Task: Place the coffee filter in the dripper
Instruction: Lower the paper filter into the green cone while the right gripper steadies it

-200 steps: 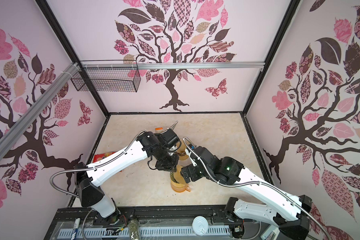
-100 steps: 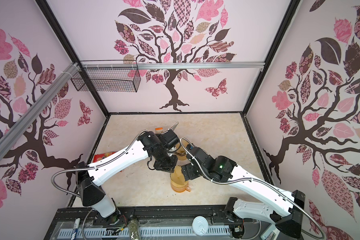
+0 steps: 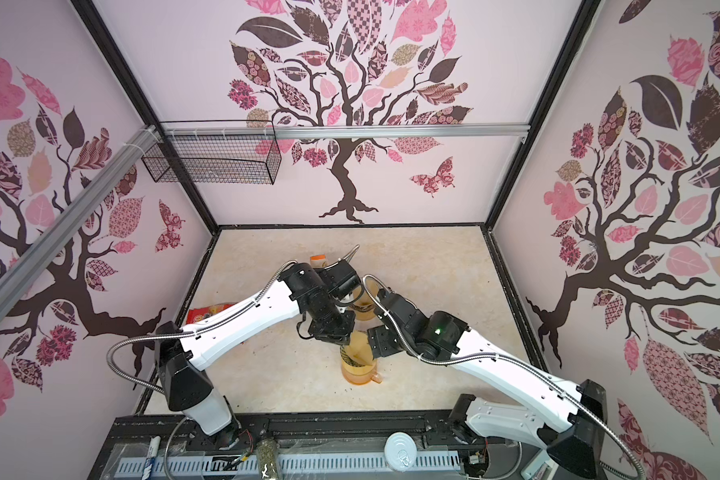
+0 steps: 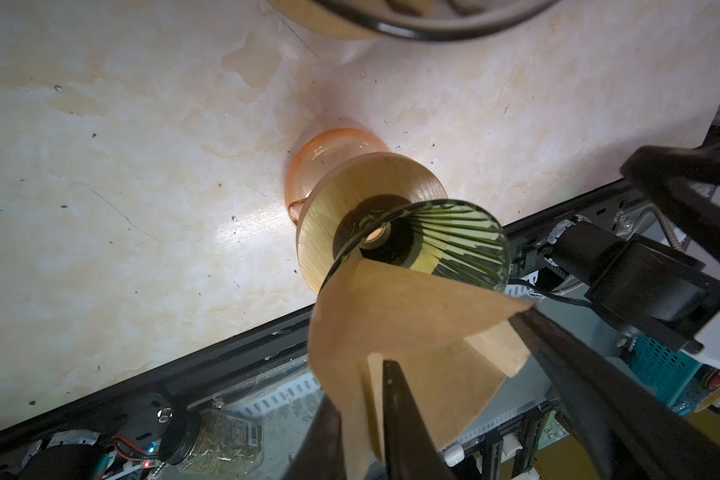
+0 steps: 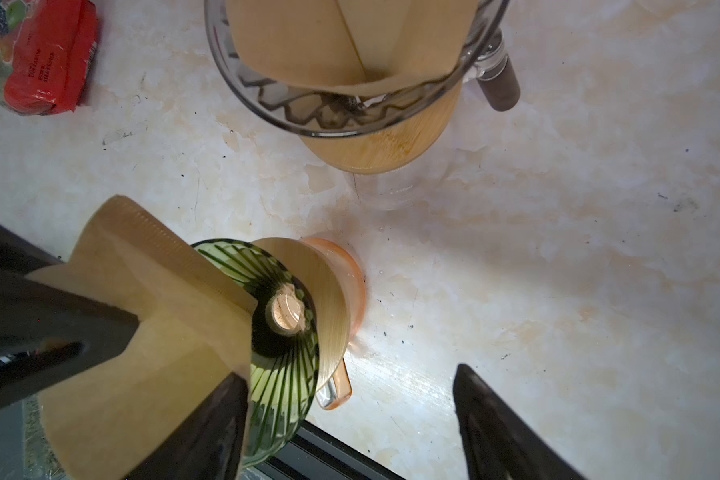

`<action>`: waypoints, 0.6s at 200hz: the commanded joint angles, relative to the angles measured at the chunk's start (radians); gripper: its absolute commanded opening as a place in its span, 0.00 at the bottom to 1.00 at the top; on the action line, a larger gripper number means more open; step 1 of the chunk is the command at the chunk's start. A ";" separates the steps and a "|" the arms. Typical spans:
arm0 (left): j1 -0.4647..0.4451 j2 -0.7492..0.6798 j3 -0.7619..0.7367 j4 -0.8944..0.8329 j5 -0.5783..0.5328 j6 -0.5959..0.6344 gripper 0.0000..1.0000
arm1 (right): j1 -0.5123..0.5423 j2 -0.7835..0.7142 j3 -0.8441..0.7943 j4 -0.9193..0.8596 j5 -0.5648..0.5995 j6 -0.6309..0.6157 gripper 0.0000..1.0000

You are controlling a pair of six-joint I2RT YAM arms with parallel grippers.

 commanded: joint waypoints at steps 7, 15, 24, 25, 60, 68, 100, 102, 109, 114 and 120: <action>0.001 -0.013 0.004 0.000 -0.024 0.018 0.25 | -0.004 0.011 -0.012 0.017 -0.005 0.012 0.79; 0.001 -0.018 -0.001 0.000 -0.032 0.018 0.28 | -0.005 0.011 -0.013 0.018 -0.007 0.012 0.79; 0.001 -0.024 -0.007 -0.002 -0.041 0.018 0.31 | -0.004 0.011 -0.013 0.018 -0.008 0.012 0.79; 0.001 -0.024 -0.007 -0.002 -0.041 0.018 0.31 | -0.005 0.011 -0.013 0.017 -0.008 0.012 0.79; 0.001 -0.037 -0.014 -0.029 -0.073 0.028 0.39 | -0.006 0.015 -0.011 0.016 -0.011 0.015 0.79; 0.001 -0.042 -0.014 -0.033 -0.078 0.030 0.41 | -0.006 0.016 -0.014 0.016 -0.012 0.015 0.79; 0.001 -0.048 -0.033 -0.041 -0.094 0.037 0.48 | -0.008 0.020 -0.015 0.016 -0.009 0.017 0.79; 0.001 -0.048 -0.034 -0.040 -0.094 0.038 0.48 | -0.008 0.020 -0.015 0.016 -0.008 0.018 0.79; 0.001 -0.050 -0.040 -0.041 -0.095 0.039 0.48 | -0.010 0.020 -0.014 0.016 -0.008 0.018 0.79; 0.002 -0.050 -0.044 -0.041 -0.094 0.040 0.48 | -0.009 0.020 -0.016 0.015 -0.006 0.019 0.79; 0.001 -0.049 -0.048 -0.041 -0.093 0.040 0.48 | -0.011 0.020 -0.016 0.016 -0.005 0.020 0.79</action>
